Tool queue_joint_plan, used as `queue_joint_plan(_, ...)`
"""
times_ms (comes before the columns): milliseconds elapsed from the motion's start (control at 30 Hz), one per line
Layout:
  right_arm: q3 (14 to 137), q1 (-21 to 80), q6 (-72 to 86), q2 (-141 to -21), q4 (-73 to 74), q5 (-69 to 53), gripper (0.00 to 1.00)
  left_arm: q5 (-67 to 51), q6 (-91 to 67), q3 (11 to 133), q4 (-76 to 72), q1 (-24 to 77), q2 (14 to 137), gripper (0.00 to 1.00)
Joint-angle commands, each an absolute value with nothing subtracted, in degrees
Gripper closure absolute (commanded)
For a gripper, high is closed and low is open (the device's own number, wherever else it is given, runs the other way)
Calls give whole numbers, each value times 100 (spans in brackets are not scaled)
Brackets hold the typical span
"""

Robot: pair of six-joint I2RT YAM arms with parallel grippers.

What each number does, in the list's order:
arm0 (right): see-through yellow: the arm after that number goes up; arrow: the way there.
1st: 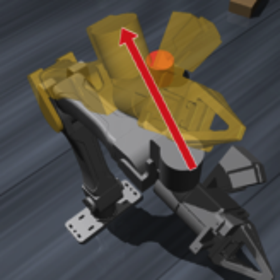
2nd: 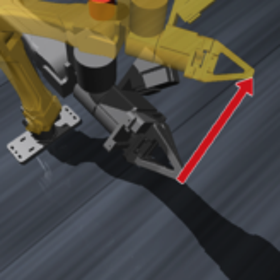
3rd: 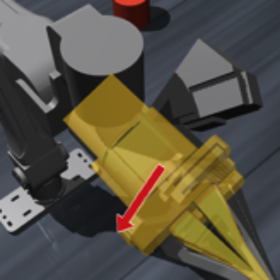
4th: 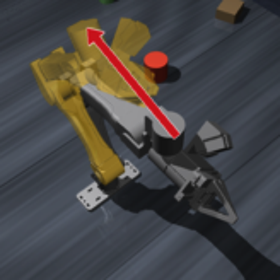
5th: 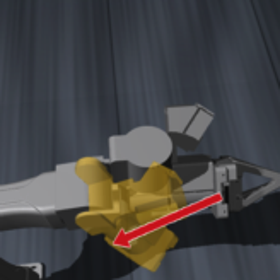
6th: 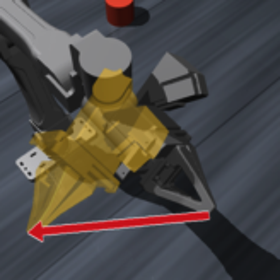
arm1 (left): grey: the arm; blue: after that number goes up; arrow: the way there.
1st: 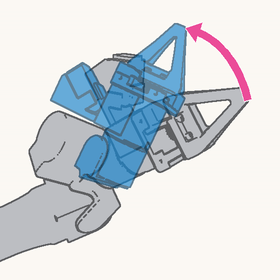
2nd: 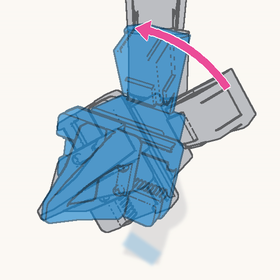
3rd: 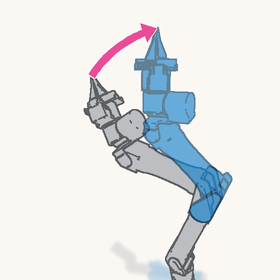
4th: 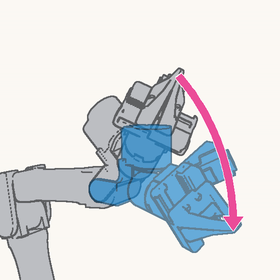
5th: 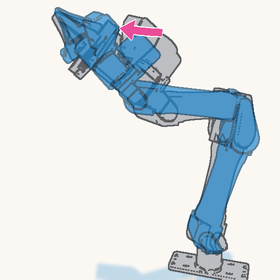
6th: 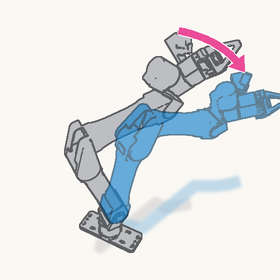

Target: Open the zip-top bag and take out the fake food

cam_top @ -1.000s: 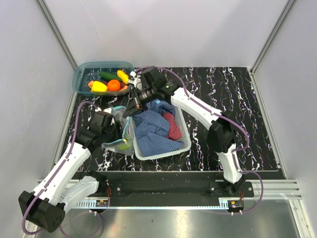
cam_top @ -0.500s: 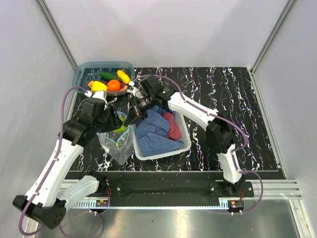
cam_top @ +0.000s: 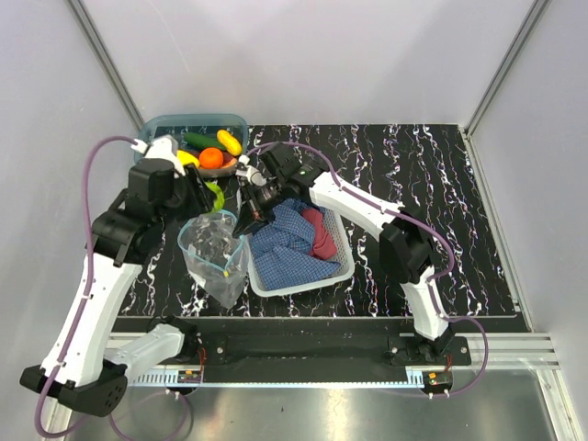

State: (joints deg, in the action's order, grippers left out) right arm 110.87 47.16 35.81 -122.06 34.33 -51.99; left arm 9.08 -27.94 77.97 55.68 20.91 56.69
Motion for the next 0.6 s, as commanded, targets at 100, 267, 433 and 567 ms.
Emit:
queue_joint_plan(100,11601,4755,3533,-12349,3384,-5414,100,854,-3568,8743,4205,1205,6678,100)
queue_joint_plan(267,11523,4755,3481,-12252,3384,-5397,100,721,-4244,9500,3648,731,8163,100)
queue_joint_plan(433,11312,4764,3437,-12182,3340,-5414,100,-289,-5342,9432,2157,115,9262,100)
queue_joint_plan(567,11241,4755,3454,-12190,3208,-5484,100,-1016,-5721,9789,1126,-148,10246,99)
